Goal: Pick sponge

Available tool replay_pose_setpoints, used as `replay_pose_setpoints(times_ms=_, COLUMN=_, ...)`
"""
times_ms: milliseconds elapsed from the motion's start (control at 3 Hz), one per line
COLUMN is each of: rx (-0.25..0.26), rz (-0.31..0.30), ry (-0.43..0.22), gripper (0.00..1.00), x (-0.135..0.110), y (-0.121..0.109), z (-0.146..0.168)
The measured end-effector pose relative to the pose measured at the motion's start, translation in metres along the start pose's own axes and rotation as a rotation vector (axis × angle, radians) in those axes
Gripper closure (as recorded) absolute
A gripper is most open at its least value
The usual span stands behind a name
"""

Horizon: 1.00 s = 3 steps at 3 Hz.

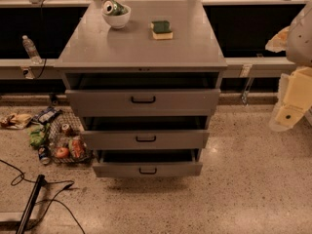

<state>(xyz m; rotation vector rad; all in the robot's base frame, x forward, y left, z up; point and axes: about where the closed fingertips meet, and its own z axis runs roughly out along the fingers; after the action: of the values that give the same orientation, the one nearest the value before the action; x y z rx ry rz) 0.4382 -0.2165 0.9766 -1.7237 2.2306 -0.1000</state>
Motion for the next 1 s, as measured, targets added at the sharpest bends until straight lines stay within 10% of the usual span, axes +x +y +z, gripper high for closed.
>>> replay_pose_setpoints(times_ms=667, rx=0.027, rz=0.051, ry=-0.056, gripper=0.00, x=-0.006, y=-0.015, z=0.001)
replay_pose_setpoints(times_ms=1000, rx=0.087, rz=0.192, ry=-0.198, gripper=0.00, x=0.005, y=-0.057, z=0.002)
